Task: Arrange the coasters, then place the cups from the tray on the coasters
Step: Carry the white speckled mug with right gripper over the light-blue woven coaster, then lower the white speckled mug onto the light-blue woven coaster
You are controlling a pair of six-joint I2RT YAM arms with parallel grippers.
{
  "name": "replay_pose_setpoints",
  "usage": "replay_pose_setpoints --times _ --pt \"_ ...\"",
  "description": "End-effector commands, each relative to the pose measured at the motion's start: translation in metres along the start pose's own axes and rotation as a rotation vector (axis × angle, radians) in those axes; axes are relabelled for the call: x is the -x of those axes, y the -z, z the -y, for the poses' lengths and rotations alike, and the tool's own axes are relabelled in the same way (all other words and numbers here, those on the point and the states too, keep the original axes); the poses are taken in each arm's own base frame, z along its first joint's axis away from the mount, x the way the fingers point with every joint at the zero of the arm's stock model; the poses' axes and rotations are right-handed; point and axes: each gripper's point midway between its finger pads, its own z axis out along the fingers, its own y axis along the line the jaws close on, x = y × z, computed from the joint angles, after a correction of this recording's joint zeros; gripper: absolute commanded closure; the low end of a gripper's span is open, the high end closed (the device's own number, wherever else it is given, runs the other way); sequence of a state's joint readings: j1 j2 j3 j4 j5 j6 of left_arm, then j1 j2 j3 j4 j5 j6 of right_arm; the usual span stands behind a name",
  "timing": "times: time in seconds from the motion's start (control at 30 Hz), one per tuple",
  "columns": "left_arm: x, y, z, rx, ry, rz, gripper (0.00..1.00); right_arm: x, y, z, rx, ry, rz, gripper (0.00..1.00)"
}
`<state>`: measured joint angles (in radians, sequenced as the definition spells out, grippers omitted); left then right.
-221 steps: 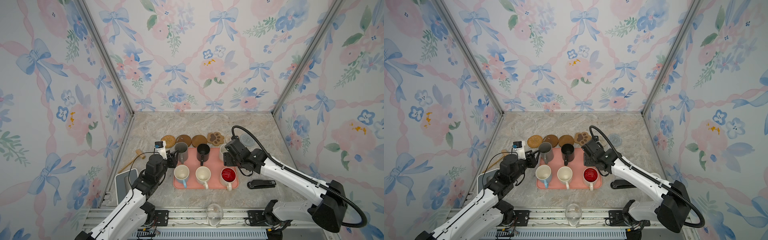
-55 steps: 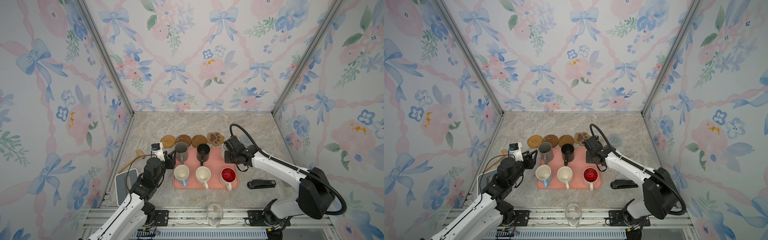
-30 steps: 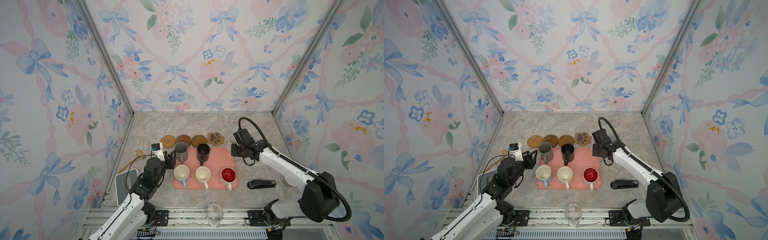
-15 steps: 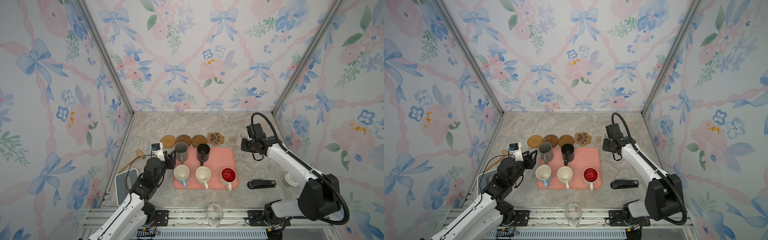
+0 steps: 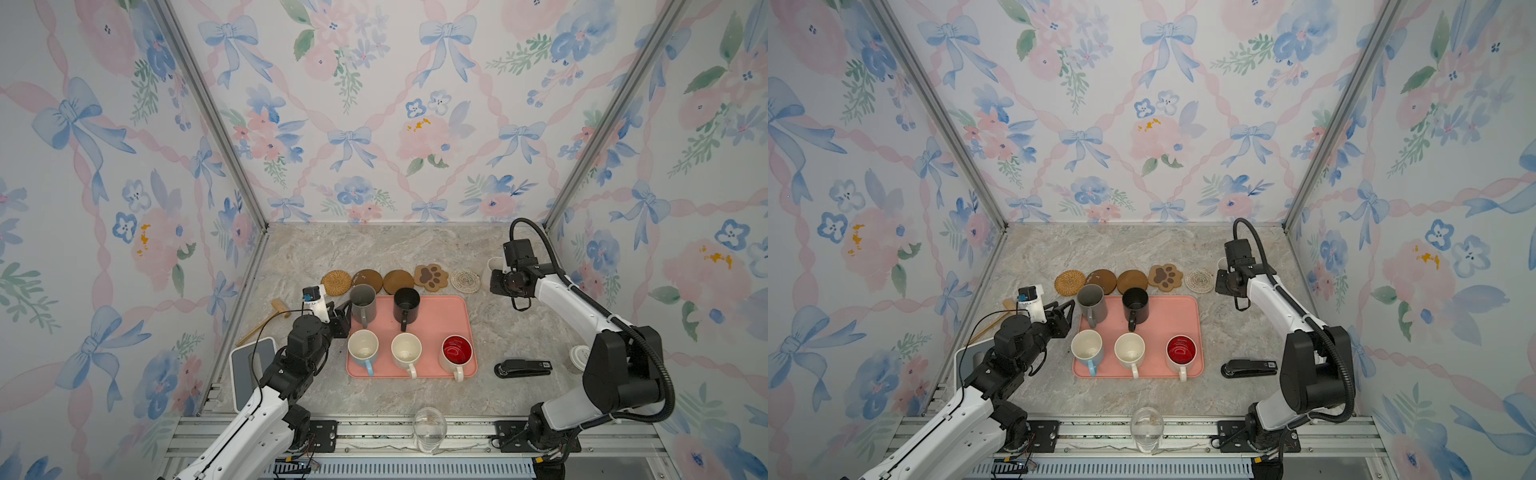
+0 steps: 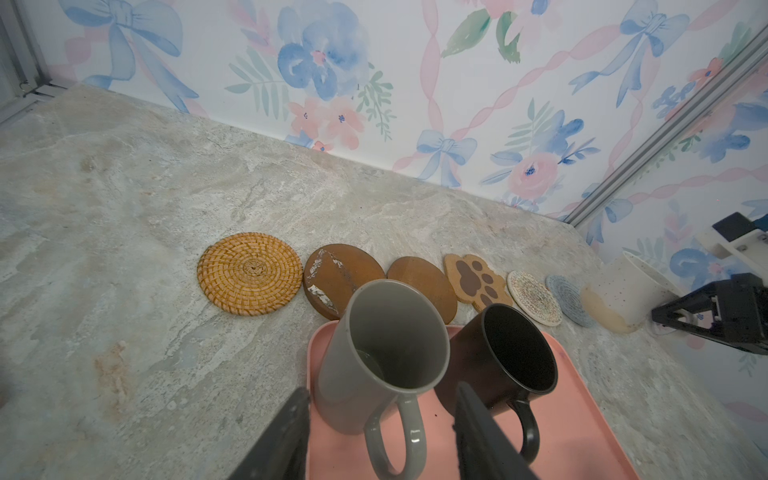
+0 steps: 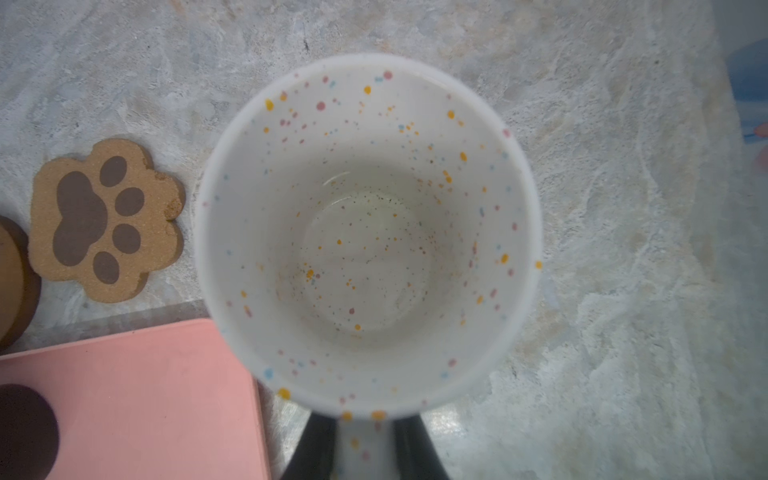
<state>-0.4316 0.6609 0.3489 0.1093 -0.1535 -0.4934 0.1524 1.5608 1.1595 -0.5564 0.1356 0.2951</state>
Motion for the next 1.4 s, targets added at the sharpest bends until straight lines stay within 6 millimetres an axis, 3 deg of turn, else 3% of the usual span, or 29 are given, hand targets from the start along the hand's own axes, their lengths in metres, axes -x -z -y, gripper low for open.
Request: replay_pose_setpoints --times 0.0,0.6,1.37 --pt "0.006 0.002 0.0 0.001 -0.016 0.027 0.48 0.051 0.012 -0.003 0.029 -0.018 0.155 1.0" --pt "0.006 0.0 -0.001 0.013 -0.02 0.025 0.48 0.063 -0.011 0.004 0.014 0.001 0.207 1.0" --pt "0.006 0.001 -0.001 0.015 -0.021 0.024 0.48 0.061 -0.024 0.021 -0.01 -0.018 0.192 1.0"
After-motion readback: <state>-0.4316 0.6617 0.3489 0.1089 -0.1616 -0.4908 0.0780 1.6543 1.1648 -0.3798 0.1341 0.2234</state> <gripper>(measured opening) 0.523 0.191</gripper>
